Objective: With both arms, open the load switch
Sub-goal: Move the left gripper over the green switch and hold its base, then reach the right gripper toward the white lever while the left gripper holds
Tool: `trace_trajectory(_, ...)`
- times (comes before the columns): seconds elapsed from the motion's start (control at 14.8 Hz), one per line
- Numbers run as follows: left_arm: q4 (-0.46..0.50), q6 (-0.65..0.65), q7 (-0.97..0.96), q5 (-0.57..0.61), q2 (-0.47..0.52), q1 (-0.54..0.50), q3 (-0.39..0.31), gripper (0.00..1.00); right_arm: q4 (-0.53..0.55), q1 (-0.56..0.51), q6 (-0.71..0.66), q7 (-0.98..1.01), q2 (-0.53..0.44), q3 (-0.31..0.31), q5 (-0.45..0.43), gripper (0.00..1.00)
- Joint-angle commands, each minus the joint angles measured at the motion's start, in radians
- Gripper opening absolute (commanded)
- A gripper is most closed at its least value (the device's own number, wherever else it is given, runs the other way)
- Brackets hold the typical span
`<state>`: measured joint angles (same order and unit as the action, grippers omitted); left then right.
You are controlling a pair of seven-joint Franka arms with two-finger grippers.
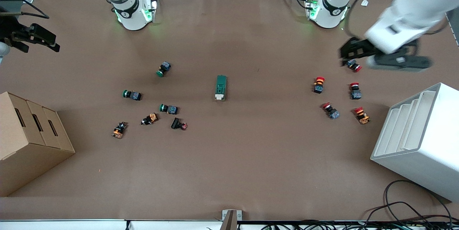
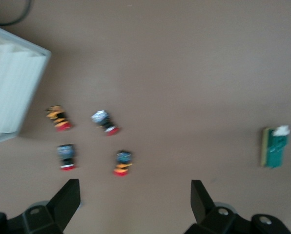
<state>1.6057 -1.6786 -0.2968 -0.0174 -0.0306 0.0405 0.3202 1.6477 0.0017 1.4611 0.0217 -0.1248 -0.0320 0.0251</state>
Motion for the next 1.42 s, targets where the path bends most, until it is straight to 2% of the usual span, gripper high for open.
trace_trajectory(0.0, 0.017, -0.103, -0.215, -0.001, -0.066, 0.015, 0.118, 1.00, -0.015, 0.006, -0.001, 0.004, -0.006, -0.006, 0.009, 1.00)
trace_trajectory(0.14, 0.055, -0.205, -0.348, 0.019, -0.109, 0.063, 0.161, 1.00, -0.016, 0.006, 0.001, -0.003, 0.013, -0.006, 0.009, 1.00)
trace_trajectory(0.34, 0.126, -0.373, -0.603, 0.121, -0.173, 0.208, 0.163, 1.00, -0.016, 0.000, 0.004, 0.006, 0.045, -0.008, 0.002, 1.00)
trace_trajectory(0.61, 0.137, -0.452, -0.904, 0.333, -0.294, 0.381, 0.163, 1.00, -0.017, -0.009, 0.011, 0.006, 0.101, -0.013, 0.004, 1.00)
trace_trajectory(0.88, 0.178, -0.535, -1.290, 0.603, -0.406, 0.528, 0.163, 1.00, -0.069, 0.000, 0.011, 0.009, 0.229, -0.011, -0.019, 1.00)
trace_trajectory(1.08, 0.227, -0.578, -1.523, 0.816, -0.460, 0.605, 0.163, 1.00, -0.098, 0.049, 0.015, -0.014, 0.270, -0.008, -0.034, 1.00)
trace_trajectory(1.35, 0.235, -0.570, -1.832, 1.155, -0.569, 0.676, 0.163, 0.98, -0.095, 0.124, 0.041, -0.277, 0.304, -0.006, -0.019, 1.00)
